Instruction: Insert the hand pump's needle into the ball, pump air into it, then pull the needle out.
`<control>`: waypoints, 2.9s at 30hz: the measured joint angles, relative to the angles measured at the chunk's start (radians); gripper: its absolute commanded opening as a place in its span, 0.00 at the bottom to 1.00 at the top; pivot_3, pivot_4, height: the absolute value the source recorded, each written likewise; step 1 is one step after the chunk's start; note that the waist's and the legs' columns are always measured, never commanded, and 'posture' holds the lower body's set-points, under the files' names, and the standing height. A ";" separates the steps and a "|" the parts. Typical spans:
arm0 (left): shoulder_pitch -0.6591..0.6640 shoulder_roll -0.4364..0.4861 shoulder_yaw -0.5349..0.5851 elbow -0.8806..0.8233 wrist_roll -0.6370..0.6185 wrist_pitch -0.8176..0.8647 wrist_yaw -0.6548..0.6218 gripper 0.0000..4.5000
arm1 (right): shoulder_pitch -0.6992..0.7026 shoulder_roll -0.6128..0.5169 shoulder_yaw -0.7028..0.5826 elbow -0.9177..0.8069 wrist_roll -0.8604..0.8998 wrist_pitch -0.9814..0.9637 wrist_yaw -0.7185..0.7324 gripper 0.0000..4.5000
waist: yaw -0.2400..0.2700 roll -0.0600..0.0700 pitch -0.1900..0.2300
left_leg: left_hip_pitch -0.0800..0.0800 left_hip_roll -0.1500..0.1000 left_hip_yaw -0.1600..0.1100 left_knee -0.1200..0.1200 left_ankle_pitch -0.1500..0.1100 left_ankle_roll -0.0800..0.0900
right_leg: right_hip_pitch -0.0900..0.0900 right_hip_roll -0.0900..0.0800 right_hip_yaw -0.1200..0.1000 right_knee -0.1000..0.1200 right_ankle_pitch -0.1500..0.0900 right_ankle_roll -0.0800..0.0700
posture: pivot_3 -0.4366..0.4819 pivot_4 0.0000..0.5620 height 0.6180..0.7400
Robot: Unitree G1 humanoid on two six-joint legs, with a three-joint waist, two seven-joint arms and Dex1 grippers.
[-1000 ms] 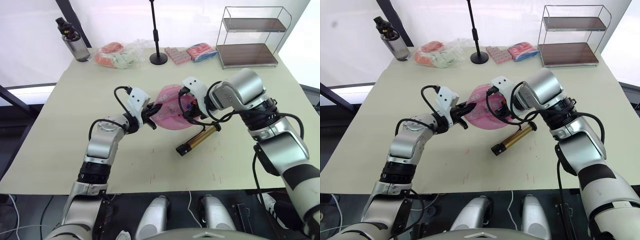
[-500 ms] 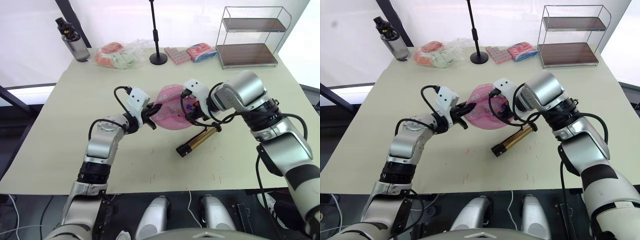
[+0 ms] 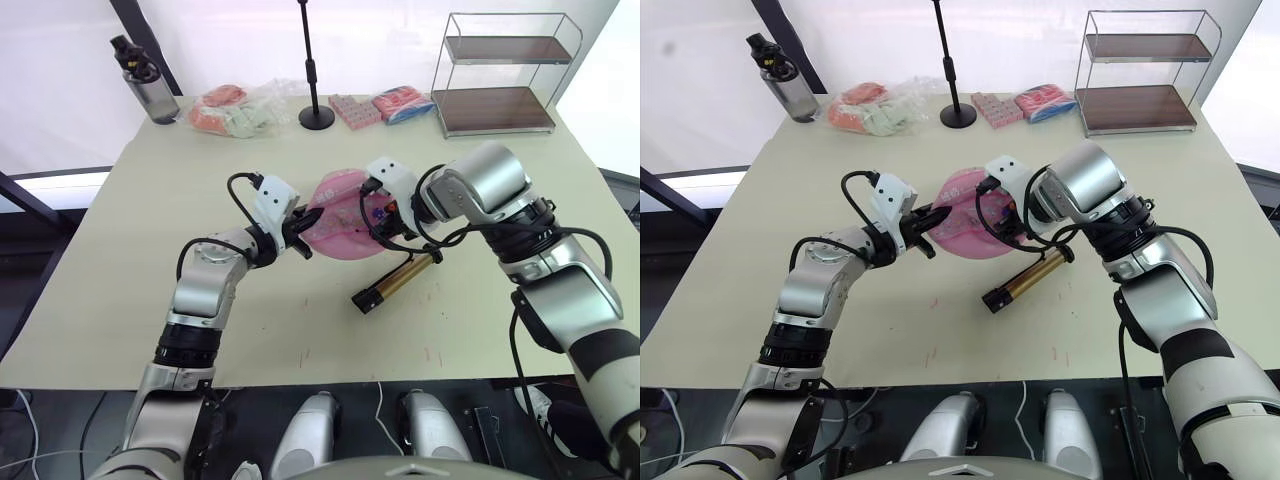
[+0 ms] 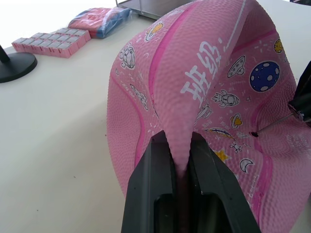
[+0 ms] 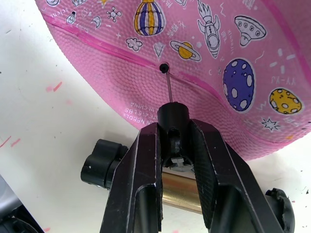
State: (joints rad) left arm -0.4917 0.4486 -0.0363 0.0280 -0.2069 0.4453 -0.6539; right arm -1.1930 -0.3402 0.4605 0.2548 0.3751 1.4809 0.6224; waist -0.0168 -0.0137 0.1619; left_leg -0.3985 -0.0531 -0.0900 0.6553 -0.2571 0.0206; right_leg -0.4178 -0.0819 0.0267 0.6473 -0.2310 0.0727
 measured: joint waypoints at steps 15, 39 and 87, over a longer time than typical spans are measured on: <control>0.000 0.000 0.000 0.000 0.000 0.002 0.000 0.00 | 0.008 0.000 0.000 -0.001 -0.011 -0.013 0.013 0.08 | 0.000 0.000 0.000 | 0.000 0.000 0.000 0.000 0.000 0.000 | 0.000 0.000 0.000 0.000 0.000 0.000 | 0.48 0.27 1.00; 0.009 0.000 -0.001 -0.016 0.000 0.006 -0.001 0.00 | 0.019 -0.010 0.039 -0.036 -0.017 -0.008 0.030 0.08 | 0.000 0.000 0.000 | 0.000 0.000 0.000 0.000 0.000 0.000 | 0.000 0.000 0.000 0.000 0.000 0.000 | 0.48 0.27 1.00; 0.024 -0.049 0.057 -0.038 0.004 0.109 0.001 0.00 | -0.228 0.202 0.233 0.463 -0.263 -0.186 0.274 0.08 | -0.022 0.002 -0.003 | 0.005 0.000 -0.001 0.000 0.002 -0.003 | 0.000 0.001 0.000 0.010 0.000 -0.001 | 0.48 0.27 1.00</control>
State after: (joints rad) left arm -0.4680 0.3995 0.0208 -0.0101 -0.2026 0.5544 -0.6533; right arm -1.4209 -0.1378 0.6930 0.7178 0.1116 1.2950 0.8964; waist -0.0386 -0.0121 0.1590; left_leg -0.3933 -0.0534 -0.0911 0.6553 -0.2554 0.0179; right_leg -0.4179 -0.0813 0.0268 0.6569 -0.2314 0.0718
